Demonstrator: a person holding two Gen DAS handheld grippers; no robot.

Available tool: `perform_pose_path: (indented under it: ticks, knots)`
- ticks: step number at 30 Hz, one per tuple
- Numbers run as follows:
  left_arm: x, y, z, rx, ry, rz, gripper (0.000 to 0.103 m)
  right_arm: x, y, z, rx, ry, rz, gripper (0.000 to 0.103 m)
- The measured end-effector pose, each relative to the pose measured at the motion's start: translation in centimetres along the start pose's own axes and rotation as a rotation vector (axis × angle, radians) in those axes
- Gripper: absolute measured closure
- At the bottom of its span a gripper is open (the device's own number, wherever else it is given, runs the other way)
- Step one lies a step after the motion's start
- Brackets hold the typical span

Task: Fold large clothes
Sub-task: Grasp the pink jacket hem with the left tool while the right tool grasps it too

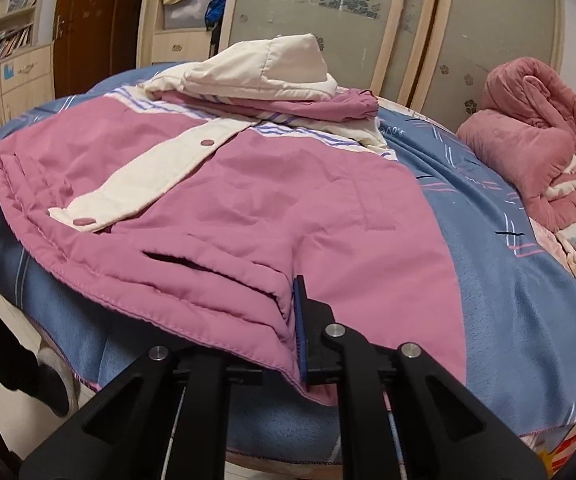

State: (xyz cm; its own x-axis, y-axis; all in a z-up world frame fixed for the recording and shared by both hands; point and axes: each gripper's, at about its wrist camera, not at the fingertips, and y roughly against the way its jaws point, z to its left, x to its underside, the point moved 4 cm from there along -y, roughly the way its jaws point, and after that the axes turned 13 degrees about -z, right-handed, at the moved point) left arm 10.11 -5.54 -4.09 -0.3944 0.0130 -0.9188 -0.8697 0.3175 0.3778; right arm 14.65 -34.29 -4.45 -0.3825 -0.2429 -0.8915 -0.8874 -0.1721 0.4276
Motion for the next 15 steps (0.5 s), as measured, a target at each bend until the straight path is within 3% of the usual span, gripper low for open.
perform_pose_path:
  ticks: [6,11,15]
  knots:
    - [0.1,-0.4,0.1,-0.01,0.037,-0.004,0.08,-0.2,0.1,0.0,0.037,-0.028,-0.038,0.093]
    - [-0.1,-1.0,0.7,-0.007,0.113,0.029,0.08,-0.5,-0.4,-0.3,0.011,-0.086,0.004,0.093]
    - [-0.2,-1.4,0.2,-0.047,0.07,0.046,0.08,-0.8,-0.5,-0.2,0.003,-0.094,0.021,0.093]
